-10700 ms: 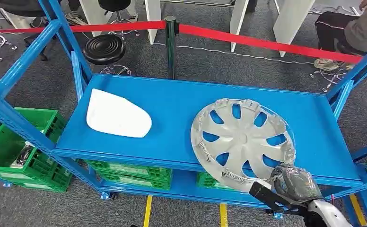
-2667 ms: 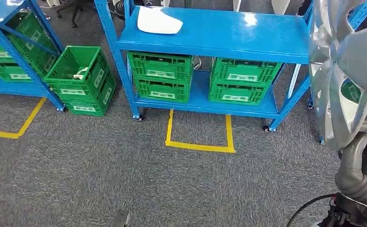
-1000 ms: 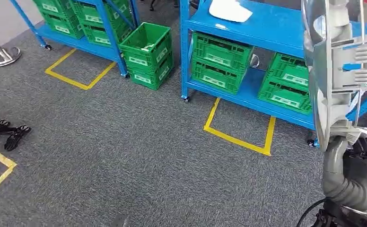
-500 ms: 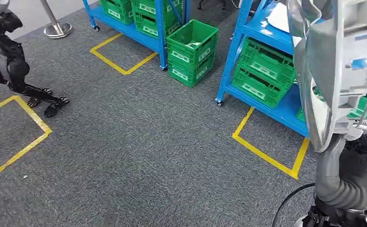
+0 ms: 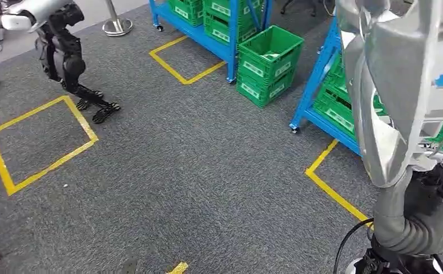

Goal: Take the parts from the cabinet and place them on the table.

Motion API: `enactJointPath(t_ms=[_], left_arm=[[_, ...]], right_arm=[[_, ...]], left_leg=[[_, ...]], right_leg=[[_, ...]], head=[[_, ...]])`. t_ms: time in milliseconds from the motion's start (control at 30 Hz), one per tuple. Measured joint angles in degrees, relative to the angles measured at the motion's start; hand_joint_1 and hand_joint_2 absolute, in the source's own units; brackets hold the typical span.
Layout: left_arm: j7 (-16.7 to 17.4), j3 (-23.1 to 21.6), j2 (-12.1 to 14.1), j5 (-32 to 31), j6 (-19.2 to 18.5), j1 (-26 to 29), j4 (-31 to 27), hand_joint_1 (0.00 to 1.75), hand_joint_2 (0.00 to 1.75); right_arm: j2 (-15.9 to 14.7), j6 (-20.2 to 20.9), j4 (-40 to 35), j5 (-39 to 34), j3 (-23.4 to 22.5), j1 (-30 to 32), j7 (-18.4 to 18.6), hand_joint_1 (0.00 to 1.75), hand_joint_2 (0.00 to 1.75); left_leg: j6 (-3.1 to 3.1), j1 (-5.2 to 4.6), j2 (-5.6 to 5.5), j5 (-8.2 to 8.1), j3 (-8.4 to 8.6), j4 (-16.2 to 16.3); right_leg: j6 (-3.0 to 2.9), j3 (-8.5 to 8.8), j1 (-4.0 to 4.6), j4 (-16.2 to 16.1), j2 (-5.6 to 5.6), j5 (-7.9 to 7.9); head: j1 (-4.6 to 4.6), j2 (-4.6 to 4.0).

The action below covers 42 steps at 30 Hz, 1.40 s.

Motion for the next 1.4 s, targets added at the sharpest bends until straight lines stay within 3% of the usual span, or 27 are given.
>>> enactJointPath(t_ms=[33,67,133,200,233,267,300,367,400,433,500,533,567,700,733,767,800,867,933,1000,1033,1067,1133,1233,1300,1333,1400], left_arm=[[0.3,0.0,0.1,0.0,0.2,0.0,0.0,0.0,1.75],[0.5,0.0,-0.3,0.0,0.2,-0.1,0.0,0.0,1.75],[0.8,0.0,0.0,0.0,0.3,0.0,0.0,0.0,1.75],[1.0,0.0,0.2,-0.7,0.2,0.0,0.0,0.0,1.75],[1.2,0.0,0.2,-1.0,0.1,-0.1,0.0,0.0,1.75],[1.5,0.0,0.2,-1.6,0.0,0.0,0.0,0.0,1.75],[1.7,0.0,0.2,-2.0,-0.2,-0.1,0.0,0.0,1.75],[2.2,0.0,0.1,-2.6,-0.3,-0.1,0.0,0.0,1.75],[2.5,0.0,0.0,-2.8,-0.3,-0.1,0.0,0.0,1.75],[2.6,0.0,0.0,-3.0,-0.4,-0.1,0.0,0.0,1.75],[2.9,0.0,0.0,-3.6,-0.4,-0.1,0.0,0.0,1.75],[3.0,0.0,0.0,-3.9,-0.4,-0.1,0.0,0.0,1.75],[2.8,0.0,-0.3,-4.1,-0.5,-0.1,0.0,0.0,1.75],[2.0,-0.1,-0.2,-4.9,-0.8,0.0,0.0,0.0,1.75],[2.0,-0.1,0.0,-4.9,-0.6,0.0,0.0,0.0,1.75],[2.0,-0.1,0.2,-4.9,-0.5,0.0,0.0,0.0,1.75],[2.0,-0.1,0.2,-4.9,-0.5,-0.1,0.0,0.0,1.75],[2.0,-0.1,0.2,-5.0,-0.5,-0.2,0.0,0.0,1.75],[1.6,-0.1,0.3,-4.1,-0.2,-0.1,0.0,0.0,1.75],[0.3,-0.1,0.4,-2.6,-0.8,-0.1,0.0,0.0,1.75],[0.2,-0.1,0.5,-3.0,-1.2,-0.1,0.0,0.0,1.75],[0.5,-0.1,0.5,-4.2,-1.3,-0.2,0.0,0.0,1.75],[0.9,-0.2,0.5,-5.5,-1.3,-0.4,0.0,0.0,1.75],[1.0,-0.2,0.5,-5.7,-1.1,-0.4,0.0,0.0,1.75],[0.9,-0.2,0.5,-5.8,-0.7,-0.4,0.0,0.0,1.75],[0.7,-0.2,0.5,-5.9,-0.6,-0.5,0.0,0.0,1.75],[0.4,-0.2,0.5,-5.8,-0.3,-0.5,0.0,0.0,1.75]], right_arm=[[0.0,-0.1,0.0,0.0,0.1,0.1,-0.2,1.71,1.75],[0.0,-0.2,0.0,-0.1,0.2,0.2,-0.5,1.71,1.75],[0.1,-0.3,-0.1,-0.4,0.4,0.3,-1.1,1.71,1.75],[0.1,-0.1,0.0,-0.7,0.5,0.6,-1.7,1.71,1.75],[0.1,0.0,-0.1,-0.9,0.6,0.6,-1.8,1.71,1.75],[0.1,0.2,-0.1,-1.1,0.6,0.8,-1.8,1.71,1.75],[0.0,0.3,-0.2,-1.2,0.6,1.0,-1.8,1.71,1.75],[-0.1,0.6,-0.3,-1.3,0.7,1.1,-1.8,1.71,1.75],[-0.1,0.8,-0.3,-1.4,0.7,1.3,-1.8,1.71,1.75],[-0.1,0.9,-0.3,-1.5,0.8,1.5,-1.7,1.71,1.75],[-0.1,1.1,-0.3,-1.3,0.8,1.5,-1.6,1.71,1.75],[-0.1,1.2,-0.3,-1.0,0.8,1.5,-1.5,1.71,1.75],[-0.1,1.3,-0.3,-0.9,0.8,1.3,-1.5,1.71,1.75],[-0.1,0.9,-0.4,-0.8,0.8,-1.2,-1.1,1.71,1.75],[-0.1,0.8,-0.4,-0.8,0.7,-1.7,-1.1,1.71,1.75],[-0.1,0.7,-0.5,-0.8,0.7,-2.0,-0.9,1.71,1.75],[-0.1,0.5,-0.7,-0.9,0.7,-2.3,-0.9,1.71,1.75],[-0.2,0.4,-0.8,-0.9,0.6,-2.5,-0.9,1.71,1.75],[-0.1,0.1,-0.8,-1.1,0.7,-2.6,-0.8,1.71,1.75],[-0.1,-0.3,-0.8,-1.9,0.6,-2.6,-0.5,1.71,1.75],[-0.2,-0.4,-0.8,-2.3,0.5,-2.6,-0.5,1.71,1.75],[-0.2,-0.6,-0.8,-3.1,0.3,-2.6,-0.5,1.71,1.75],[-0.2,-0.9,-0.8,-4.2,0.0,-2.6,-0.5,1.71,1.75],[-0.2,-0.9,-0.5,-4.8,-0.3,-2.6,-0.8,1.71,1.75],[-0.2,-0.9,-0.4,-5.4,-0.8,-2.5,-1.1,1.71,1.75],[-0.3,-0.8,-0.4,-5.4,-0.9,-2.4,-1.2,1.71,1.75],[-0.4,-0.8,-0.2,-5.4,-1.0,-2.4,-1.5,1.71,1.75]], left_leg=[[-0.63,0.37,2.94,2.02,3.12,-5.1],[-0.63,-0.44,6.6,0.38,3.5,-5.8],[1.74,-0.24,5.05,0.59,2.84,-5.8],[2.64,-0.52,3.44,0.68,2.38,-5.8],[3.21,-0.42,2.5,0.86,2.59,-6.0],[3.44,-0.48,1.55,0.95,2.53,-6.0],[3.71,-0.59,0.57,1.07,2.51,-6.0],[4.25,-1.2,-1.53,1.17,2.44,-6.0],[4.53,-1.54,-2.62,1.23,2.46,-6.0],[4.62,-1.8,-3.69,1.28,2.52,-6.0],[4.93,-2.3,-5.96,1.49,2.65,-6.0],[4.98,-2.39,-6.74,1.54,2.72,-6.0],[4.99,-2.32,-7.44,1.68,2.53,-6.0],[3.65,-1.99,-9.91,2.84,1.42,-6.3],[3.57,-2.03,-9.18,2.61,1.16,-6.1],[3.21,-2.74,-3.99,1.46,0.67,-5.2],[2.77,-2.45,-1.92,-0.83,-0.78,-2.3],[1.99,-1.71,-1.48,-4.65,-4.47,5.6],[1.24,-0.93,-1.49,-4.72,-5.54,8.3],[0.69,-0.57,-0.79,-1.07,-2.0,2.6],[0.46,-0.47,0.92,1.02,1.13,-2.3],[0.14,-0.79,5.45,0.84,3.13,-6.0],[2.18,-1.19,4.14,0.93,3.18,-6.3],[3.51,-1.46,1.82,1.09,2.87,-6.4],[4.28,-1.37,0.31,1.29,2.9,-6.5],[4.56,-1.47,-0.49,1.36,2.89,-6.5],[4.97,-1.91,-2.35,1.46,2.9,-6.5]], right_leg=[[0.81,0.01,-0.17,0.8,-0.65,-0.57],[1.63,-0.33,0.29,1.3,-0.96,-1.13],[2.23,0.2,0.56,1.4,-1.88,-1.32],[2.56,0.53,0.29,0.9,-3.27,-1.18],[3.02,0.48,-0.13,1.2,-1.91,-2.01],[2.78,0.21,-0.26,2.7,1.58,-3.74],[2.41,-1.13,0.03,6.2,3.42,-6.05],[1.79,-5.4,0.65,15.7,4.65,-10.36],[1.36,-6.75,0.96,18.4,4.77,-10.52],[0.85,-6.88,1.28,18.2,4.88,-9.55],[-0.67,-4.81,1.99,11.8,5.83,-4.29],[-1.42,-3.34,2.3,7.7,7.35,-1.77],[-2.35,-2.21,2.38,5.0,10.39,-0.99],[-2.28,-1.83,2.61,2.7,8.72,-0.8],[-1.96,-1.2,1.72,1.0,7.62,0.04],[-1.99,-0.83,1.97,0.4,7.1,0.34],[-2.2,-0.66,2.1,0.1,6.21,0.57],[-2.1,-0.7,2.06,0.1,4.42,0.58],[-1.85,-0.69,1.81,0.2,2.6,0.43],[-1.24,-0.65,1.5,0.5,1.11,0.13],[-0.78,-0.52,1.34,0.8,0.42,-0.16],[-0.21,-0.46,1.51,1.1,-0.15,-0.52],[0.53,-0.45,1.98,1.6,-1.15,-1.0],[1.02,-0.06,1.5,1.4,-2.85,-1.31],[1.29,-1.17,1.1,4.7,2.45,-4.46],[1.12,-3.04,1.22,9.3,3.9,-6.99],[0.73,-7.3,1.46,18.6,4.78,-10.49]], head=[[-0.02,0.0],[-0.72,0.0],[0.16,0.0],[0.35,0.0],[0.44,0.0],[0.64,0.0],[0.74,0.0],[1.25,0.0],[1.27,0.0],[1.27,0.0],[1.36,0.0],[1.36,0.0],[1.36,0.0],[1.42,0.0],[1.38,0.0],[1.27,-0.02],[0.63,0.0],[0.54,0.0],[0.48,0.0],[0.42,0.0],[0.37,0.0],[0.33,-0.02],[0.39,-0.02],[0.44,0.0],[0.55,0.0],[0.72,0.0],[0.85,0.0]])
